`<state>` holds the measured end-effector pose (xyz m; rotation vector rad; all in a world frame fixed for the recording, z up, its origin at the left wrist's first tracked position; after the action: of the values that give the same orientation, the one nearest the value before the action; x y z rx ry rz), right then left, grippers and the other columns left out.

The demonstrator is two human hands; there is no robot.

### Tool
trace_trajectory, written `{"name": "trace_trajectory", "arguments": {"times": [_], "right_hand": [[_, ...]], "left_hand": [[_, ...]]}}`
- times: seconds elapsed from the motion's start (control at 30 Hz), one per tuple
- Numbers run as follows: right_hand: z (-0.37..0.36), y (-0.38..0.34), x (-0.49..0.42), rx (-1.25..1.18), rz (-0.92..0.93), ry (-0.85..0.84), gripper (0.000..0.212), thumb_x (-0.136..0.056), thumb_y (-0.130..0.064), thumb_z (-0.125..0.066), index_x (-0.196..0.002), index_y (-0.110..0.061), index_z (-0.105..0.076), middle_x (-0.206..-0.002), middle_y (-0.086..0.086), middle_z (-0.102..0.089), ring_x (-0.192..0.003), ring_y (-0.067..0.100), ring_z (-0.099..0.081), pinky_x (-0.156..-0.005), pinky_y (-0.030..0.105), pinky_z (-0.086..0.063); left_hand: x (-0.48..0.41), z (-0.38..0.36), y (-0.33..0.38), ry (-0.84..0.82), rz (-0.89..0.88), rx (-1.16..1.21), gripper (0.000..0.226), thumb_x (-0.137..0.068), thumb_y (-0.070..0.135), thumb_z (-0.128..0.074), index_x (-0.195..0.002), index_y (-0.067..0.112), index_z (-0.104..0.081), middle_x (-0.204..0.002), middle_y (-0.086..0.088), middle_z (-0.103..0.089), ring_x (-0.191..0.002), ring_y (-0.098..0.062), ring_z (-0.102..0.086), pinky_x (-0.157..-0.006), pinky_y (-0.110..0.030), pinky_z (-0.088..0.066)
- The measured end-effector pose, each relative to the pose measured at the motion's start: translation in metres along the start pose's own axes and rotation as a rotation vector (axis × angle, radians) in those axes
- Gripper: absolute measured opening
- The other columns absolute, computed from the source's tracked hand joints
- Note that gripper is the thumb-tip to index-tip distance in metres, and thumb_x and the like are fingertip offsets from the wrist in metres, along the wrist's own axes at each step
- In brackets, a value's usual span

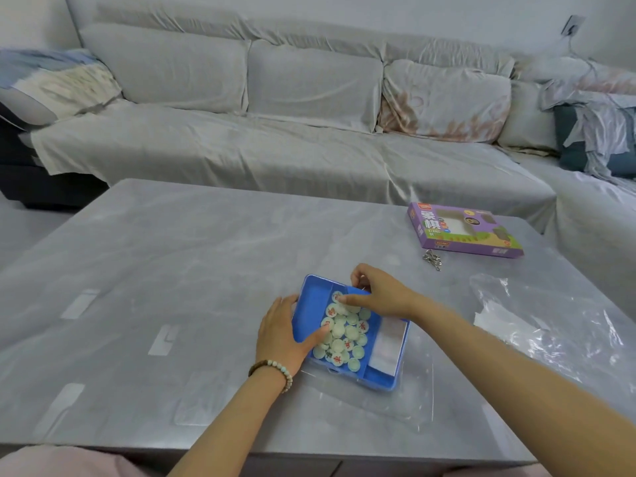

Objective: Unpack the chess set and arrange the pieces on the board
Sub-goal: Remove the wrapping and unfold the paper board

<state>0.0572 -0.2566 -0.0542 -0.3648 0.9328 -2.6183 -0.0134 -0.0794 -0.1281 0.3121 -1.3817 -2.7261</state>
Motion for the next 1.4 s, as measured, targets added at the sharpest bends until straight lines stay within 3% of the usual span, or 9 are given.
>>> {"name": "trace_trajectory", "arguments": {"times": [0.17,0.27,0.37,0.57,0.83,0.97,1.07,1.2,1.4], "right_hand": [[0.022,-0.015,0.001,-0.1,0.065,-0.026,0.03,-0.078,-0.033,-0.073,-0.097,-0.024,-0.052,-0.09,0.005,-0.07,-0.08,0.013,-0.066,-0.071,0.026,-0.054],[0.027,-0.014,-0.002,-0.023,0.127,0.177,0.043,-0.08,-0.032,-0.072,-0.116,-0.022,-0.051,-0.104,-0.003,-0.065,-0.095,0.01,-0.061,-0.085,0.028,-0.048],[0.021,0.0,0.001,-0.037,0.106,0.405,0.057,-0.084,-0.028,-0.068,-0.132,-0.019,-0.039,-0.12,-0.008,-0.053,-0.104,0.007,-0.052,-0.088,0.021,-0.039],[-0.019,0.041,0.014,0.033,-0.024,0.275,0.043,-0.09,-0.022,-0.06,-0.13,-0.017,-0.045,-0.131,-0.006,-0.048,-0.107,0.008,-0.049,-0.088,0.018,-0.034],[-0.039,0.039,0.017,0.047,-0.04,0.173,0.026,-0.084,-0.035,-0.067,-0.108,-0.033,-0.056,-0.106,-0.013,-0.056,-0.092,0.007,-0.054,-0.084,0.022,-0.043],[-0.045,0.04,0.02,0.103,-0.141,0.147,0.026,-0.079,-0.045,-0.068,-0.102,-0.038,-0.058,-0.108,-0.018,-0.059,-0.097,0.005,-0.055,-0.091,0.033,-0.045],[-0.05,0.04,0.022,0.136,-0.176,0.109,0.048,-0.079,-0.046,-0.069,-0.121,-0.027,-0.055,-0.118,-0.013,-0.055,-0.109,0.008,-0.053,-0.085,0.022,-0.037],[-0.058,0.041,0.018,0.091,-0.167,0.114,0.06,-0.075,-0.04,-0.075,-0.125,-0.018,-0.052,-0.113,-0.004,-0.054,-0.106,0.013,-0.052,-0.087,0.021,-0.038],[-0.065,0.041,0.019,0.036,-0.165,0.145,0.027,-0.072,-0.029,-0.078,-0.086,-0.024,-0.056,-0.082,-0.007,-0.047,-0.079,0.011,-0.047,-0.061,0.014,-0.033]], "left_hand": [[-0.019,0.012,0.016,-0.094,0.094,0.392,0.042,-0.079,0.052,-0.06,-0.109,0.023,-0.055,-0.105,0.009,-0.062,-0.099,-0.011,-0.06,-0.074,-0.021,-0.052],[-0.037,0.028,0.028,-0.045,0.054,0.425,0.034,-0.083,0.052,-0.056,-0.096,0.021,-0.061,-0.089,-0.005,-0.066,-0.079,-0.024,-0.063,-0.068,-0.034,-0.054],[-0.051,0.047,0.024,0.146,0.16,0.434,0.029,-0.093,0.042,-0.047,-0.096,0.013,-0.05,-0.077,0.0,-0.05,-0.066,-0.015,-0.047,-0.055,-0.022,-0.038],[-0.054,0.068,-0.034,0.439,0.604,1.177,0.029,-0.098,0.031,-0.043,-0.118,0.011,-0.048,-0.115,-0.01,-0.059,-0.103,-0.028,-0.059,-0.067,-0.034,-0.052],[-0.034,0.065,-0.061,0.385,0.813,1.087,0.046,-0.091,0.018,-0.057,-0.132,0.006,-0.04,-0.128,-0.016,-0.053,-0.108,-0.034,-0.057,-0.08,-0.035,-0.049],[-0.032,0.071,-0.059,0.184,0.815,0.774,0.042,-0.095,0.031,-0.049,-0.124,0.001,-0.044,-0.1,-0.019,-0.063,-0.072,-0.029,-0.063,-0.052,-0.034,-0.057],[-0.024,0.078,-0.052,-0.044,0.869,0.434,0.058,-0.095,0.051,-0.035,-0.105,-0.003,-0.054,-0.076,-0.015,-0.061,-0.057,-0.024,-0.057,-0.04,-0.026,-0.051],[-0.025,0.067,-0.019,-0.126,0.503,0.15,0.045,-0.092,0.05,-0.043,-0.091,0.008,-0.058,-0.082,-0.006,-0.064,-0.067,-0.019,-0.061,-0.065,-0.032,-0.054],[-0.022,0.024,0.019,-0.162,0.037,0.013,0.043,-0.092,0.049,-0.041,-0.124,0.022,-0.049,-0.123,0.006,-0.051,-0.113,-0.01,-0.048,-0.091,-0.023,-0.038]]}}
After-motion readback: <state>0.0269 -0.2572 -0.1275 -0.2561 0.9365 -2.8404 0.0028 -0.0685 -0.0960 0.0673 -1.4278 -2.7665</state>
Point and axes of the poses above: each hand's wrist, its own x-axis away from the middle knuckle, its own z-axis out of the back of the hand, y = z × x, the point moved 3 cm from there along -x, towards the middle knuckle
